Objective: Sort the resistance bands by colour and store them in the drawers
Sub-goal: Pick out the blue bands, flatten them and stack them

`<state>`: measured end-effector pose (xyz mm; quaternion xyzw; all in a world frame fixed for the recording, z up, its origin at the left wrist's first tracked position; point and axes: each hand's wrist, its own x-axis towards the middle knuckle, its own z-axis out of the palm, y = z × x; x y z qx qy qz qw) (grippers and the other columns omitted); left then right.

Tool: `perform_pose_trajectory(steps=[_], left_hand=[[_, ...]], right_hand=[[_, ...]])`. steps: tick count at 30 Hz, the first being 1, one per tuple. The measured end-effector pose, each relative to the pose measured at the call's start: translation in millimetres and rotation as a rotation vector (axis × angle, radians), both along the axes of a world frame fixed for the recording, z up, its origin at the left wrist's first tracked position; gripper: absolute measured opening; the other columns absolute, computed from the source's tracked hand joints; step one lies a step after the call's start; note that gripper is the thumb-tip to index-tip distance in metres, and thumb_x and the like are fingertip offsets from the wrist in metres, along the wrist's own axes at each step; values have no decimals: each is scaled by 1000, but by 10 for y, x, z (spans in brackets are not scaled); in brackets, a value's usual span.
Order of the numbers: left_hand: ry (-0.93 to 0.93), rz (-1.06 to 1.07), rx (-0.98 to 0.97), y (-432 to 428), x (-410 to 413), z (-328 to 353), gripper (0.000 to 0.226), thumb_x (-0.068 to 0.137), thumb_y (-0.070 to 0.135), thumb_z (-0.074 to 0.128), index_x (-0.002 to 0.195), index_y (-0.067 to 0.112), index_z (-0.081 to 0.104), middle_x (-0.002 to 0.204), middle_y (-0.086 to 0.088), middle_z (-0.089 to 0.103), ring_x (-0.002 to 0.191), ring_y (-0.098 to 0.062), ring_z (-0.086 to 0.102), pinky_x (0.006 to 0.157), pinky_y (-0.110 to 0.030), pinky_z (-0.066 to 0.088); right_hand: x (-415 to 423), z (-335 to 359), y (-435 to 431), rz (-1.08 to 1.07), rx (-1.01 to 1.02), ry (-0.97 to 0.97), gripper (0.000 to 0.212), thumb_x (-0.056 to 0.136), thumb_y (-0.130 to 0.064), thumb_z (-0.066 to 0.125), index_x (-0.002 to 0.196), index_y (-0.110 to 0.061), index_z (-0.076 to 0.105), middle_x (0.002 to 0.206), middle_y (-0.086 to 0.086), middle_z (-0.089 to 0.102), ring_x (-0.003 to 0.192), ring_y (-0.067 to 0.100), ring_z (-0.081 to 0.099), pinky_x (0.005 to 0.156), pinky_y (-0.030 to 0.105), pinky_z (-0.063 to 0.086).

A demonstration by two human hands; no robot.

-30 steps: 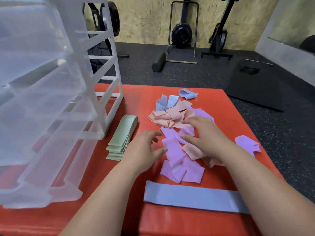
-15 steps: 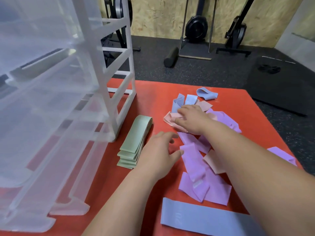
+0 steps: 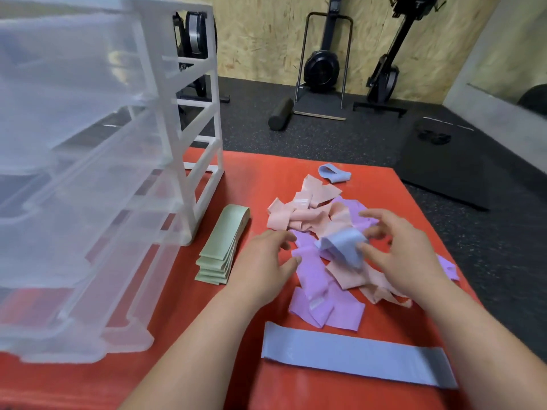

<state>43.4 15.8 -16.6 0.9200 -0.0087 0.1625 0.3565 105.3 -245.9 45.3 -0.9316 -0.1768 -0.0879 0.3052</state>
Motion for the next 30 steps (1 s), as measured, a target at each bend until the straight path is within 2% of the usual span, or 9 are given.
perform_pose_trajectory(steps=[4, 9, 13, 18, 21, 23, 26, 28, 30], left_hand=[[59, -23, 65, -104, -135, 17, 38, 89, 38, 72, 126, 35, 66, 107, 15, 65, 103, -14, 61, 92, -38, 52], [95, -40, 109, -217, -280, 5, 39, 90, 39, 74, 127, 32, 66, 108, 14, 65, 104, -15, 61, 92, -38, 51], [81, -34, 144, -323, -323, 14, 39, 89, 39, 74, 127, 32, 66, 110, 12, 67, 106, -16, 61, 92, -36, 51], [75, -30, 156, -423, -253, 24, 38, 91, 38, 74, 128, 31, 66, 115, 11, 68, 109, -17, 61, 96, -39, 51], [82, -35, 163, -477, -180, 17, 36, 93, 38, 72, 127, 32, 66, 115, 12, 66, 110, -16, 60, 96, -38, 50], [82, -36, 164, -507, -127, 0, 35, 94, 38, 71, 128, 32, 66, 114, 13, 65, 109, -14, 58, 95, -35, 50], [88, -39, 167, -536, -52, -26, 35, 94, 38, 70, 128, 32, 66, 113, 14, 65, 108, -13, 58, 93, -32, 49], [91, -41, 165, -543, -9, -33, 35, 94, 37, 70, 128, 31, 67, 112, 14, 65, 105, -13, 58, 90, -30, 48], [89, -39, 151, -542, 31, -24, 34, 93, 35, 70, 127, 31, 67, 112, 14, 65, 106, -13, 58, 89, -29, 47]], right_hand=[[-282, -505, -455, -156, -289, 154, 44, 83, -21, 79, 124, -36, 70, 92, -20, 68, 99, 20, 63, 81, 34, 47], [-372, -631, -531, -240, -278, 113, 35, 88, -31, 69, 122, -37, 70, 107, -10, 77, 106, 28, 65, 88, 45, 55], [-367, -603, -424, -256, -226, 81, 23, 99, -42, 56, 116, -36, 70, 106, -7, 77, 107, 31, 64, 89, 46, 53], [-128, -534, -361, -349, -274, 31, 28, 99, -47, 56, 119, -35, 71, 117, 1, 70, 114, 34, 59, 91, 46, 50], [35, -540, -330, -359, -293, 130, 32, 98, -51, 57, 122, -35, 70, 122, -2, 70, 120, 31, 54, 95, 46, 48], [88, -570, -291, -359, -344, 229, 32, 96, -56, 57, 115, -35, 73, 119, -4, 70, 122, 31, 51, 92, 45, 45], [135, -599, -226, -353, -387, 316, 23, 93, -56, 63, 90, -34, 72, 103, -8, 70, 118, 29, 50, 87, 42, 42], [176, -578, -214, -360, -307, 305, 16, 89, -48, 72, 80, -36, 66, 99, -13, 69, 116, 27, 53, 92, 43, 45], [219, -524, -230, -338, -160, 235, 14, 86, -40, 75, 78, -37, 64, 97, -16, 71, 105, 22, 62, 89, 42, 51]])
